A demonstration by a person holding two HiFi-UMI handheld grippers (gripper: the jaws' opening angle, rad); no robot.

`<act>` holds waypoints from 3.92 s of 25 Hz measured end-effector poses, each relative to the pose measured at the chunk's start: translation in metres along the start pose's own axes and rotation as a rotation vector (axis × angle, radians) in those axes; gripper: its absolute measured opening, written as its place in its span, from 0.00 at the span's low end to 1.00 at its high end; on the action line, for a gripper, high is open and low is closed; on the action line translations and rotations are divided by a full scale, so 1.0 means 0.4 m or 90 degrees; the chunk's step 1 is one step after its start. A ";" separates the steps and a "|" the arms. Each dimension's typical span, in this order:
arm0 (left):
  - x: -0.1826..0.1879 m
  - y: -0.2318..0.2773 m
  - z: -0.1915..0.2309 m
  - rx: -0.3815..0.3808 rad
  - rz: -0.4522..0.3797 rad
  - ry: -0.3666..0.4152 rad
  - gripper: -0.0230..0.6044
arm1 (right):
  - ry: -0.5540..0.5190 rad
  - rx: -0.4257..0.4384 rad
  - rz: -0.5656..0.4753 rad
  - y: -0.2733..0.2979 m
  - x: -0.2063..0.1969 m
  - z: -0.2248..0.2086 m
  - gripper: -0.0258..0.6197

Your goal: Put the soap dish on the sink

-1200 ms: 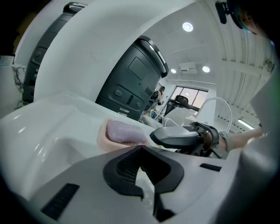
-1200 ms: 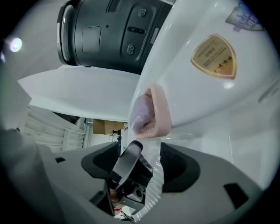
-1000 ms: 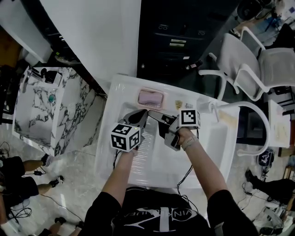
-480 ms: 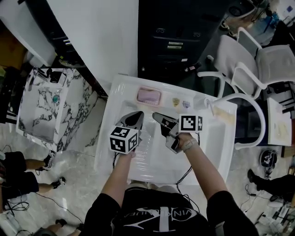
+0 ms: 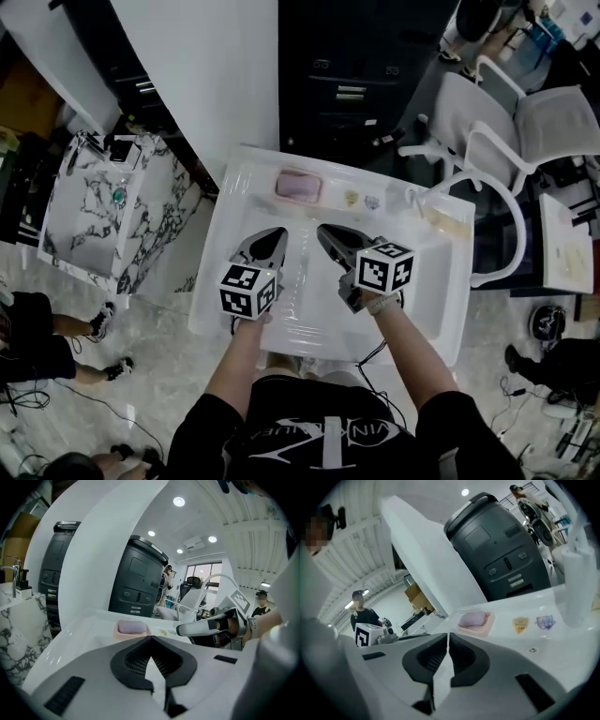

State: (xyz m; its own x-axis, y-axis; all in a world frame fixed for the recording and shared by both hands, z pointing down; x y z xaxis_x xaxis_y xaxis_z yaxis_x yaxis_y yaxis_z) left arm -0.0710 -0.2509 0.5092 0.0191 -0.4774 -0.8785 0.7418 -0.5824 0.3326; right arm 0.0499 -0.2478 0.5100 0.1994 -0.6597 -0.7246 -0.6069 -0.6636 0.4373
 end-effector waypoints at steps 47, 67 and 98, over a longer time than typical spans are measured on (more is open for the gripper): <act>0.090 -0.358 -0.196 0.098 -0.175 0.114 0.06 | -0.258 -0.082 -0.165 -0.367 -0.010 0.135 0.09; 0.081 -0.364 -0.228 0.089 -0.169 0.113 0.06 | -0.239 -0.087 -0.175 -0.405 -0.028 0.133 0.09; 0.047 -0.363 -0.180 0.095 -0.144 0.083 0.06 | -0.214 -0.097 -0.143 -0.366 -0.058 0.113 0.09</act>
State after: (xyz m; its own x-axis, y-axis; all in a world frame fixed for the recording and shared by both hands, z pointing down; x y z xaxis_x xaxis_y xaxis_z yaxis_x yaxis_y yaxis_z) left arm -0.1301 -0.1280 0.4196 -0.0427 -0.2413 -0.9695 0.6299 -0.7597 0.1614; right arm 0.0995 -0.1196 0.4387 0.0368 -0.3575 -0.9332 -0.4507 -0.8394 0.3038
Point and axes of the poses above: the fingertips, and each gripper's own axes: y forward along the fingers, z to its left, x out of its top, the point moved 3 cm from there along -y, backward along the fingers, and after that the axes turned 8 degrees about -x, right-handed, at the moved point
